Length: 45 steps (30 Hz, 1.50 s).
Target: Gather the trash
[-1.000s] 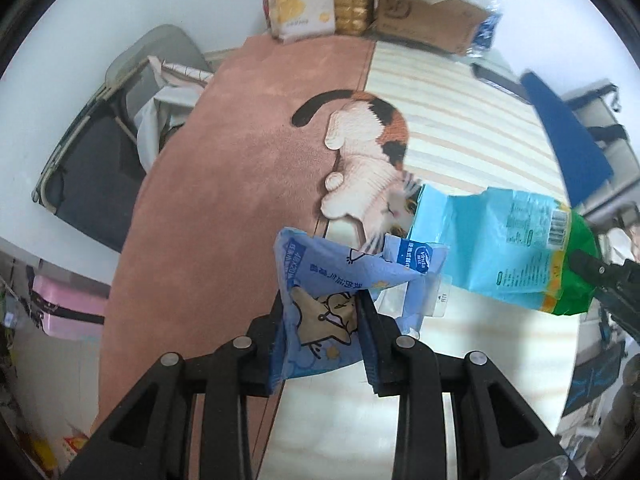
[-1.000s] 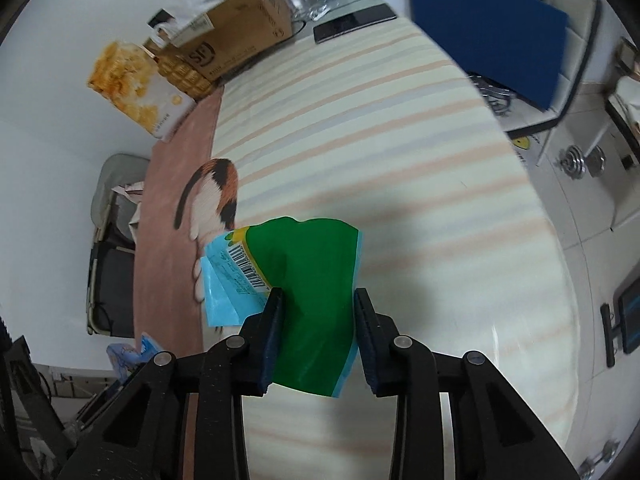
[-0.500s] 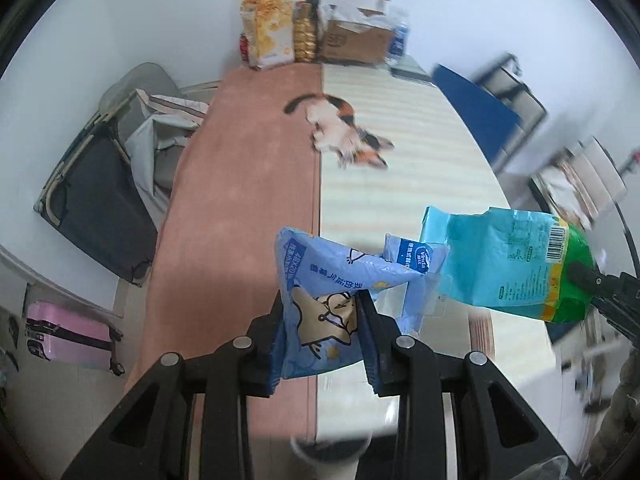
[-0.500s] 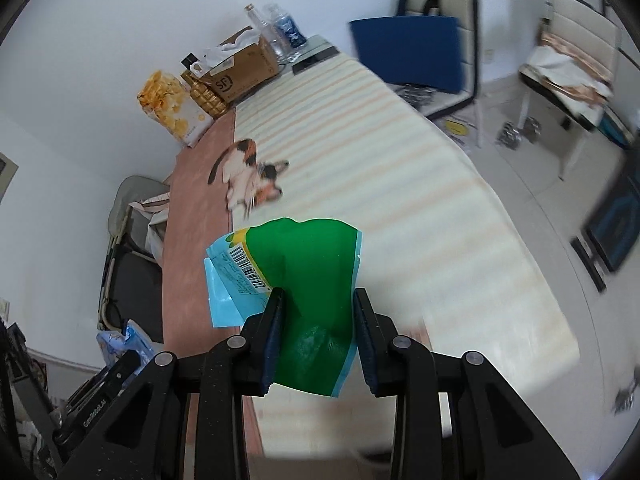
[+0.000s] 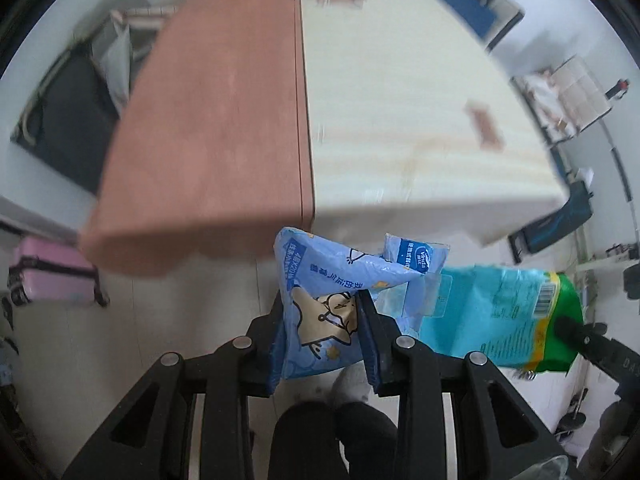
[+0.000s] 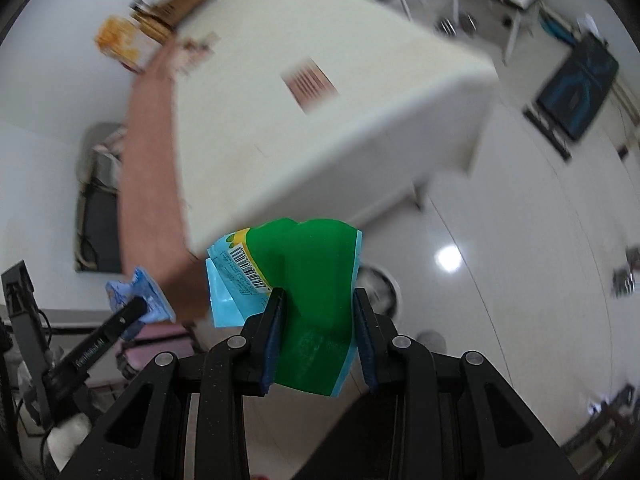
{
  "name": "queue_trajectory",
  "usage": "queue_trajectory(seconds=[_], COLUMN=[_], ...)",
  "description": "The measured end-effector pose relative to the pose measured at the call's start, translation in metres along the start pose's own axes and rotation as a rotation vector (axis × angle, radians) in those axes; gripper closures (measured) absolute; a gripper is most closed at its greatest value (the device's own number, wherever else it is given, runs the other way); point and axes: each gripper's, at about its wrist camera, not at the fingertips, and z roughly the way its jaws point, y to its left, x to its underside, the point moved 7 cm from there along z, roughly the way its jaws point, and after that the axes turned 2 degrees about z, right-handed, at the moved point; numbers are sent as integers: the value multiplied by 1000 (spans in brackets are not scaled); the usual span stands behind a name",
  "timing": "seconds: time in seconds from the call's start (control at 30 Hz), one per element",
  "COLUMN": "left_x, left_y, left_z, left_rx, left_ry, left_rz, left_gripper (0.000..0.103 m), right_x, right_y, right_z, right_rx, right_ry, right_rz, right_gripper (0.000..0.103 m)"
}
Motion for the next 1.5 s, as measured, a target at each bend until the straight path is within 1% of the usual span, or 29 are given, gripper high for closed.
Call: queue_trajectory(seconds=[0.1,0.17,0.23,0.3,0.37,0.4,0.43,0.47,0.5,0.53,0.57,0.6,0.67,0.7,0.73,0.77,0.8,0.83,0.93,0.97,1.03,1.13,1.3,1.4,1.5], left_x=[30,44,56,65,73,77,82,85,87,90,92,95,98,99,102,104,106,107,113,116,120,123,129,130,131], left_y=[-2,-1,0,2,5,6,9,12,13,15,17,20,21,22,24,25,29,29,35,39,44,44,44,42,35], left_z=[59,101,150,193,239,255,273,297,314,329,340,356,376,384,387,388,386,383,369,364,353,328,264,220,174], left_rx=[4,3,9,14,10,14,12,2,5,10,8,5,7,0,3,3,-11,-21,-37,-40,-33,-53,-67,-64,-42], left_ry=[80,127,166,200,235,244,251,260,260,257,259,264,266,265,255,246,237,219,184,182,177,162,152,142,134], left_rz=[-23,-46,-70,-90,-106,-111,-115,-115,-112,-111,-110,-105,-94,-86,-84,-82,-77,-68,-59,-59,-67,-65,-73,-85,-91], left_gripper=[74,74,72,70,70,66,64,53,40,34,22,14,12,12,12,11,9,8,8,8,8,8,8,8,8], right_x=[25,38,46,52,63,68,75,80,82,88,92,94,103,107,106,106,107,101,98,94,98,104,102,101,101], right_y=[-36,-58,-78,-97,-113,-119,-128,-132,-135,-141,-144,-147,-155,-158,-159,-160,-162,-158,-156,-150,-143,-128,-107,-91,-74], right_z=[47,87,131,184,235,254,284,305,321,347,365,379,415,430,441,447,450,449,441,438,427,406,359,318,266], right_rx=[36,49,60,91,105,111,104,104,110,104,98,99,98,96,92,92,118,154,248,266,307,344,348,349,340], right_ry=[70,114,139,170,212,229,252,265,271,285,302,310,343,368,381,381,369,347,300,292,268,239,210,187,164], right_rz=[22,36,41,31,29,29,35,34,34,33,32,37,32,27,25,15,-11,-42,-134,-153,-205,-266,-292,-306,-315], right_gripper=[68,68,68,68,68,68,68,68,68,68,68,67,66,61,41,26,3,0,0,0,0,0,0,0,0])
